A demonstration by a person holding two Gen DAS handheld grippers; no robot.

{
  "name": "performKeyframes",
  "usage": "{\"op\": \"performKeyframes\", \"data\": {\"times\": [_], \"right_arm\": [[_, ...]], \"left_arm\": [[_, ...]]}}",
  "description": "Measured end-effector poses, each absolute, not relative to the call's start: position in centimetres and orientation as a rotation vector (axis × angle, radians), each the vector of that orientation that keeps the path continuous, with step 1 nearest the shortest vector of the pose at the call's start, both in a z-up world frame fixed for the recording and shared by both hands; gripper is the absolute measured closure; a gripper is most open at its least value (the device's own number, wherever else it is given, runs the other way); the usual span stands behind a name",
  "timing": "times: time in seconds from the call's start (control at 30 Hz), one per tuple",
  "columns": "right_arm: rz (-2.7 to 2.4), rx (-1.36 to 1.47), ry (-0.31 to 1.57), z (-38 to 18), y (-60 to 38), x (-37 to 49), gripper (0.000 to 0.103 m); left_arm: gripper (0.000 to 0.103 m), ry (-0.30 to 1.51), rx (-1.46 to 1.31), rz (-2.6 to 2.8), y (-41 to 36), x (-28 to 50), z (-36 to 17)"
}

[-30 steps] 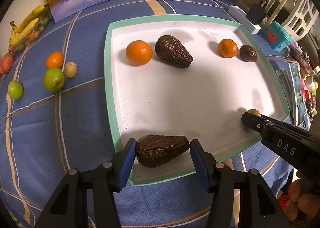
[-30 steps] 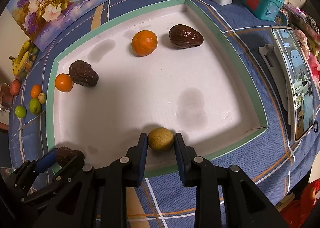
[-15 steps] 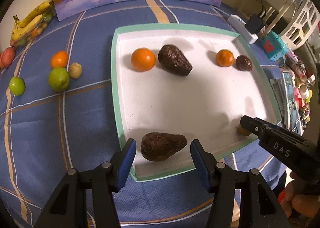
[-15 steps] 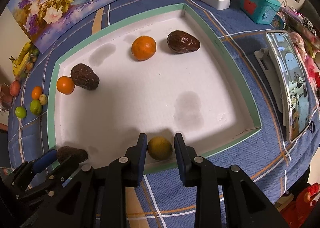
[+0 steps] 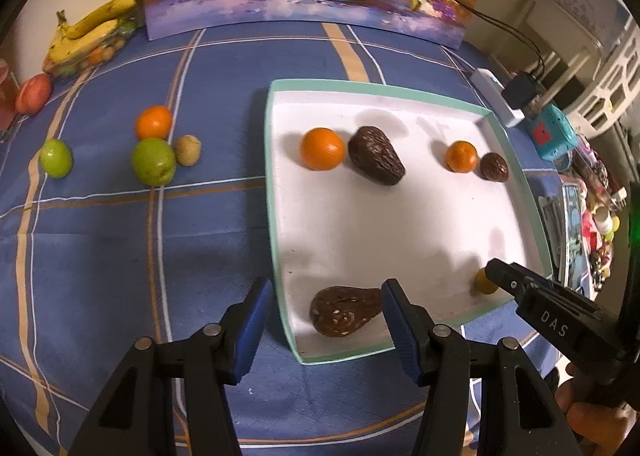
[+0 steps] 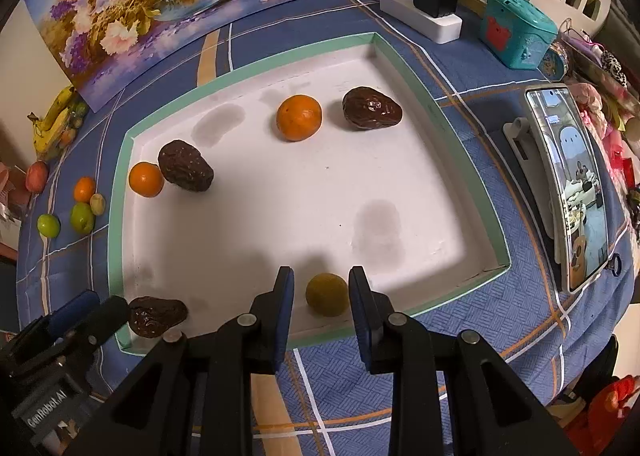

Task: Organize fruits
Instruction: 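Open the right tool to drop the small fruit in the tray while the left tool releases the date, then withdraw both open tools from the tray toward the remaining loose fruits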

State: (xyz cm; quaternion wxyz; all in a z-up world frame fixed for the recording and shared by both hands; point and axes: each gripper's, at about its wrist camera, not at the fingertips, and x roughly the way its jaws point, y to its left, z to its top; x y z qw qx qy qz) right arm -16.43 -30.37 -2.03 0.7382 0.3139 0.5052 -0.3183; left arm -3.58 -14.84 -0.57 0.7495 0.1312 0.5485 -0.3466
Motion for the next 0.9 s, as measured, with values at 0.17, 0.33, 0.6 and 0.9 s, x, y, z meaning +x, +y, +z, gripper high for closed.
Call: {"op": "performKeyframes", "data": {"times": [0.17,0.33,0.6,0.9], "right_arm": [[-0.696,0.69,1.114,-2.2,-30.3,-16.4,0.074],[-0.694,0.687,1.116,-2.3,-30.3,-16.3,0.074],[-0.686,0.68,1.113,-2.3,-30.0,-16.2,0.074],[-0.681,0.667,1.112,-2.2,-30.0,-16.2,0.073]], "left_arm": [[0.043,1.209,0.248,-0.721,-13.8,-2.7,-0.7],[0.043,1.221,0.207,-0.678,-12.8,-1.9,-1.0],[0.043,1.243,0.156,-0.617,-11.4,-0.8,-1.6],[0.019,1.248,0.177,-0.547,-10.9,-0.4,-2.1]]}}
